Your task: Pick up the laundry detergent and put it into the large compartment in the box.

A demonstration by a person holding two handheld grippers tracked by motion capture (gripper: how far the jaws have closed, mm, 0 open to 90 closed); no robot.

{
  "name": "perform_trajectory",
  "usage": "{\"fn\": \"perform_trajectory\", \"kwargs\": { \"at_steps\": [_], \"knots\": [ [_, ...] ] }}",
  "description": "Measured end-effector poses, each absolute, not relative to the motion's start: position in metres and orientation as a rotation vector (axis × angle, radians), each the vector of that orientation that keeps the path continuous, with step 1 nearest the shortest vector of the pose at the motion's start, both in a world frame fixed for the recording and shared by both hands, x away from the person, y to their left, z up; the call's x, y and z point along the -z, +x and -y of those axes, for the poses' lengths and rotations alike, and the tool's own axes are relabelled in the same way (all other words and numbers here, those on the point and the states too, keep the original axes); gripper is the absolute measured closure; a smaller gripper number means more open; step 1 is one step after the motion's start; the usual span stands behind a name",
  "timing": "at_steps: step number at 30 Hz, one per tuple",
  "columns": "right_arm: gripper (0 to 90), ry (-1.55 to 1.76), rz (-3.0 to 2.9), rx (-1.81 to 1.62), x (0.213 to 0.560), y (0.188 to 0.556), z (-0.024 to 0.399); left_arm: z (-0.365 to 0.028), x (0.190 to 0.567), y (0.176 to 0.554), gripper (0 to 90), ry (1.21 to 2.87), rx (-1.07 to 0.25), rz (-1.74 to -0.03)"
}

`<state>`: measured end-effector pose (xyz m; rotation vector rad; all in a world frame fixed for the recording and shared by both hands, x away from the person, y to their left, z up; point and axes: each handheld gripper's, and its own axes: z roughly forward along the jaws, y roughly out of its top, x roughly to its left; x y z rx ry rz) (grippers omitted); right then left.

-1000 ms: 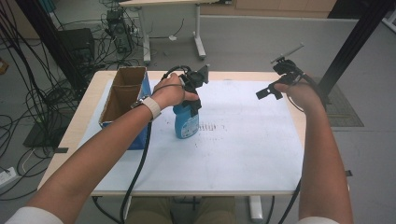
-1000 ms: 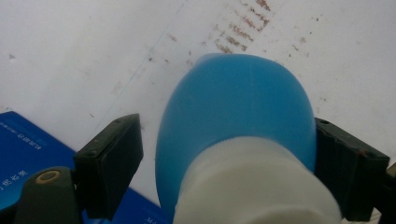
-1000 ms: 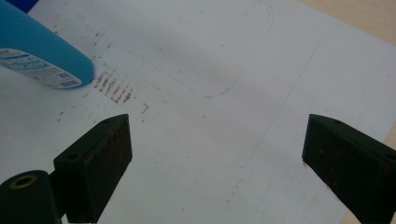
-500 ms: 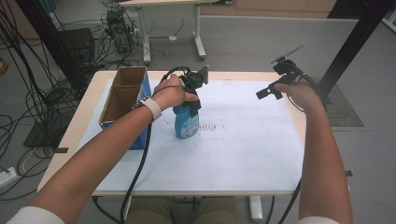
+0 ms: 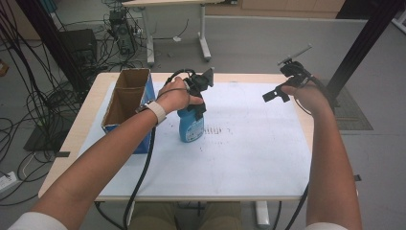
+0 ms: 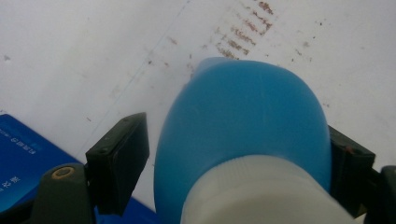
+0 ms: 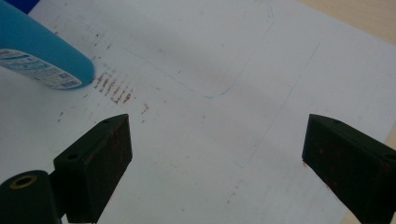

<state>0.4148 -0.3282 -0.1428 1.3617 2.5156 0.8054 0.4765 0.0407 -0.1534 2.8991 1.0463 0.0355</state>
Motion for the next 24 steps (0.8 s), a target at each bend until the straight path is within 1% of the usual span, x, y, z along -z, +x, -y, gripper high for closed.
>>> {"fn": "perform_trajectory", "kwargs": {
  "at_steps": [11,18,24],
  "knots": [
    [8.1,1.369,-2.514,-0.809,0.1446,0.4144,0.3297,-0.0407,0.1537,0.4749,25.2,2.896,-0.046,-1.042],
    [8.2,1.370,-2.512,-0.811,0.1448,0.4140,0.3305,-0.0408,0.1542,0.4742,30.2,2.895,-0.047,-1.032],
    [8.1,1.373,-2.513,-0.810,0.1458,0.4139,0.3310,-0.0404,0.1544,0.4742,32.4,2.897,-0.047,-1.029]
  ]
}}
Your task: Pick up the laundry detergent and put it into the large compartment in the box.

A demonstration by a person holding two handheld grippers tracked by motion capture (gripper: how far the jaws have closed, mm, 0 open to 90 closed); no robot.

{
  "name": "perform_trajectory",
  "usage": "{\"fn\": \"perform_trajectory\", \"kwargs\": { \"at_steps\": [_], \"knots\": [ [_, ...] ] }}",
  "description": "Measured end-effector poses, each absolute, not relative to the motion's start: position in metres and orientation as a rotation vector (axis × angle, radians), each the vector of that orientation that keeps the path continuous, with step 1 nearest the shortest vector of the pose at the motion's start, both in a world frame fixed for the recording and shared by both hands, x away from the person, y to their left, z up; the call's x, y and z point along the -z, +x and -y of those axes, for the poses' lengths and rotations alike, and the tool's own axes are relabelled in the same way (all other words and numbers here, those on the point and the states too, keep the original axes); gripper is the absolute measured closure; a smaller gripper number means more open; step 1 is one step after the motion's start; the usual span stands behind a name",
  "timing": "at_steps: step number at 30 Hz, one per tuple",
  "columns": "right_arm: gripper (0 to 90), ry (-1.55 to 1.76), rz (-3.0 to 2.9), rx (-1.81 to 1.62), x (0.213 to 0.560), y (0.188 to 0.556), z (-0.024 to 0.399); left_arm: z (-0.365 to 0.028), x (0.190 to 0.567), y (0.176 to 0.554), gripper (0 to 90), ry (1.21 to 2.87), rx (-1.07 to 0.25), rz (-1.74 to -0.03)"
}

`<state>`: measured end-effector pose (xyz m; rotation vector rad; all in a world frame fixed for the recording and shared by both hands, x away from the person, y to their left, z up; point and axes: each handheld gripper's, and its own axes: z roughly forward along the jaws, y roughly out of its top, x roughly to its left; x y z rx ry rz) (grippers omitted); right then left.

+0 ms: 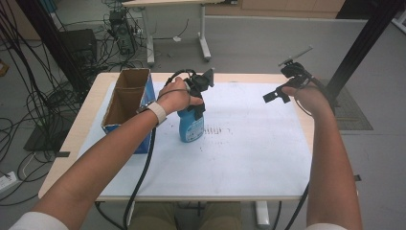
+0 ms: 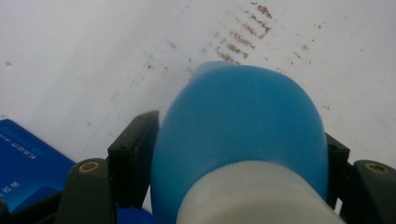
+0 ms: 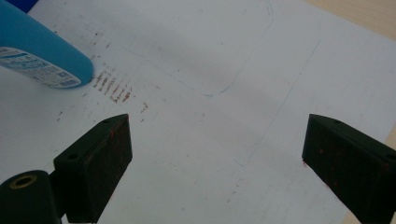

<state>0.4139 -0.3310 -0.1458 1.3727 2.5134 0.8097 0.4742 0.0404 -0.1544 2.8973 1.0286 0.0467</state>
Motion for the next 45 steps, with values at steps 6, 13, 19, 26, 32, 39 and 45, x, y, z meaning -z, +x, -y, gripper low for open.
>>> {"fn": "perform_trajectory", "kwargs": {
  "at_steps": [6,13,19,26,32,39,45],
  "knots": [
    [8.1,1.376,-2.512,-0.812,0.1460,0.4140,0.3314,-0.0410,0.1549,0.4749,37.4,2.895,-0.037,-1.021],
    [8.2,1.374,-2.512,-0.810,0.1465,0.4139,0.3313,-0.0390,0.1549,0.4738,38.4,2.904,-0.045,-1.012],
    [8.1,1.373,-2.516,-0.808,0.1467,0.4146,0.3309,-0.0390,0.1549,0.4740,38.6,2.905,-0.043,-1.012],
    [8.1,1.379,-2.513,-0.806,0.1455,0.4142,0.3316,-0.0394,0.1549,0.4743,38.8,2.901,-0.042,-1.014],
    [8.2,1.377,-2.512,-0.805,0.1452,0.4134,0.3314,-0.0388,0.1549,0.4745,38.9,2.904,-0.041,-1.016],
    [8.2,1.379,-2.513,-0.803,0.1454,0.4135,0.3318,-0.0385,0.1548,0.4744,38.8,2.905,-0.042,-1.018],
    [8.2,1.383,-2.510,-0.804,0.1453,0.4131,0.3325,-0.0388,0.1548,0.4752,38.8,2.905,-0.037,-1.018]
  ]
}}
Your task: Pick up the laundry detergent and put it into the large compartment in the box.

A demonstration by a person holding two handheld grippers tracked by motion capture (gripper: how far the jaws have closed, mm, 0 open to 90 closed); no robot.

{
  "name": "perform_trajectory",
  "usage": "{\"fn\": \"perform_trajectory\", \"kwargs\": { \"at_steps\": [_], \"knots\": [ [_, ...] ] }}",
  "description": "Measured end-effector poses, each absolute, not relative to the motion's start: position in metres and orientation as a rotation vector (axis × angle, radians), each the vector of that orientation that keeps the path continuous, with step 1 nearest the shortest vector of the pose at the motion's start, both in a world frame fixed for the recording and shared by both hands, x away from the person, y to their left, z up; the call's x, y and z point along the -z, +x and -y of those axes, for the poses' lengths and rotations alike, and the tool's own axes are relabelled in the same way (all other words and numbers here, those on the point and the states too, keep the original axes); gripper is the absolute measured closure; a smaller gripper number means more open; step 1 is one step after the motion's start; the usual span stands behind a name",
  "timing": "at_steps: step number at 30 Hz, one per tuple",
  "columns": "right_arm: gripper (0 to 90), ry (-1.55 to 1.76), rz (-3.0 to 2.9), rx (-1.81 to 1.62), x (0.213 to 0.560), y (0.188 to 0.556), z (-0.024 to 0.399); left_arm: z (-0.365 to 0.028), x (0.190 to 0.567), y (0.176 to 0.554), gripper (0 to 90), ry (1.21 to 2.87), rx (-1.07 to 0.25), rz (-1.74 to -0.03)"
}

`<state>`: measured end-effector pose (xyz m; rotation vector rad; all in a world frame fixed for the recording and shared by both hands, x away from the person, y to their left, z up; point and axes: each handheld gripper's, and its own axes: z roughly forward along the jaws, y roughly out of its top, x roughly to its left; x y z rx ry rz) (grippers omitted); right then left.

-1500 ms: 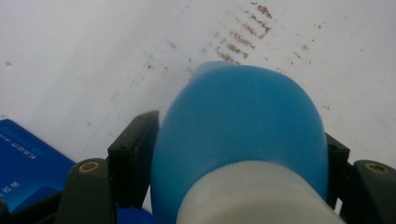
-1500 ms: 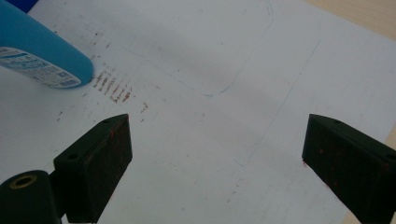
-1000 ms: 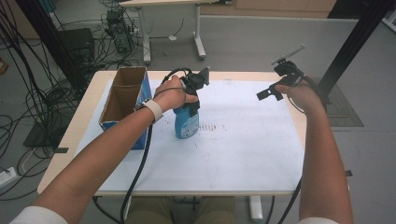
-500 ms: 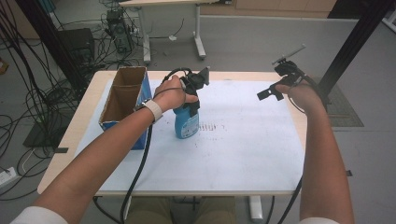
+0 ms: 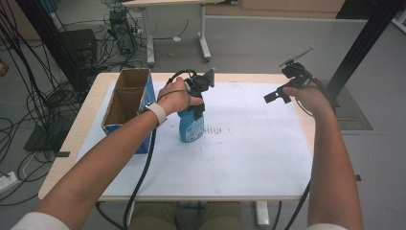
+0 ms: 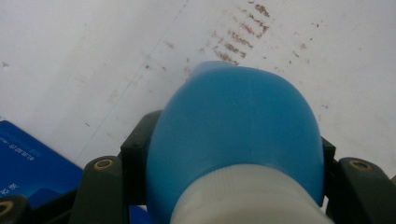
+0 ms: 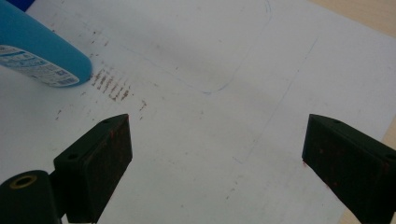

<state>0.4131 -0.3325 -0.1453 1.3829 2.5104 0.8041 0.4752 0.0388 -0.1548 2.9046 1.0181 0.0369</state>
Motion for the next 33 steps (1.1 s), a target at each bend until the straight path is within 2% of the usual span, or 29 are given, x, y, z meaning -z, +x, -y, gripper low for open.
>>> {"fn": "perform_trajectory", "kwargs": {
  "at_steps": [33],
  "knots": [
    [8.2,1.381,-2.509,-0.806,0.1449,0.4118,0.3321,-0.0390,0.1547,0.4747,38.6,2.899,-0.037,-1.041]
  ]
}}
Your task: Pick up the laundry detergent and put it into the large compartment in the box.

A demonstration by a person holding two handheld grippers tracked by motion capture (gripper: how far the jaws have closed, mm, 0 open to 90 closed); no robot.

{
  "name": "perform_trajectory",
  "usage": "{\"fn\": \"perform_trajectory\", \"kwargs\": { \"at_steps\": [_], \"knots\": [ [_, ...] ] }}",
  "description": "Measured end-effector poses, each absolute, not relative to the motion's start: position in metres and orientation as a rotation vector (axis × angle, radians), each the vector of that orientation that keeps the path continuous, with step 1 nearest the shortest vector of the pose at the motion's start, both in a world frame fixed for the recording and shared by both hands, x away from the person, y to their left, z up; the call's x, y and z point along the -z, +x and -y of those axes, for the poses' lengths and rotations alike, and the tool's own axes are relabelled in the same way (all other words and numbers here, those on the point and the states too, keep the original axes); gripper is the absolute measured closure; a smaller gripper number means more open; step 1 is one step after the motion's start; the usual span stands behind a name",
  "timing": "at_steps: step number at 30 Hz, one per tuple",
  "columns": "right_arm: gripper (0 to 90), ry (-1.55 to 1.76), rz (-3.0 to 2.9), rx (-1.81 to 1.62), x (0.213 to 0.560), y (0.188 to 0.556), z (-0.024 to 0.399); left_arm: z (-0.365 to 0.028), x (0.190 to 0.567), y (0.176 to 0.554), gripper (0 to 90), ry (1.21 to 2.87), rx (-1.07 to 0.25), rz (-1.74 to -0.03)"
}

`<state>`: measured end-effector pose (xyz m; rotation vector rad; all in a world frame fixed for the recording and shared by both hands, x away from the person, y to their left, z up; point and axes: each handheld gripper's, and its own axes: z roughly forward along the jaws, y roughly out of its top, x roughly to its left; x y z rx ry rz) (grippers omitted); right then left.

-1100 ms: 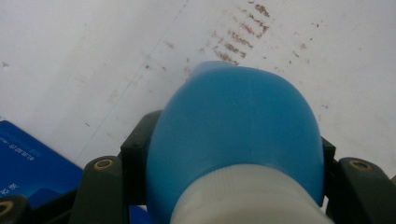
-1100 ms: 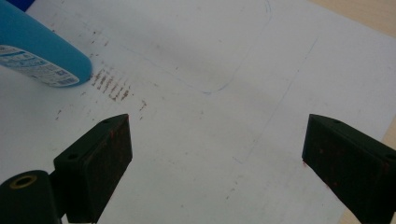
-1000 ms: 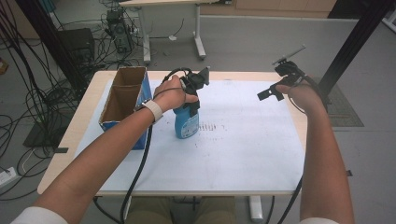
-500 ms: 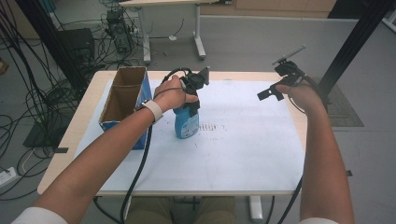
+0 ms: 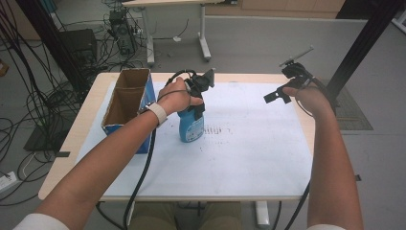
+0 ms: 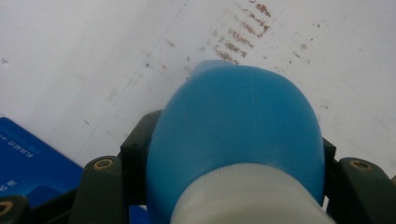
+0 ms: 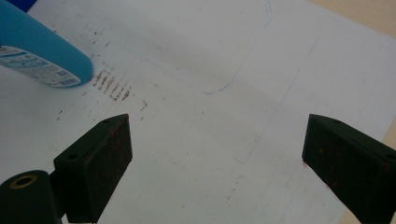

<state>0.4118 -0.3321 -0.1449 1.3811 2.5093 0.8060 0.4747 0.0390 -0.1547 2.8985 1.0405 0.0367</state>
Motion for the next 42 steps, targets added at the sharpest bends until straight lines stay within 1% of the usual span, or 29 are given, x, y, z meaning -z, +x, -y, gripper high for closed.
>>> {"fn": "perform_trajectory", "kwargs": {
  "at_steps": [42],
  "knots": [
    [8.2,1.381,-2.505,-0.807,0.1454,0.4110,0.3317,-0.0381,0.1548,0.4744,38.5,2.899,-0.041,-1.048]
  ]
}}
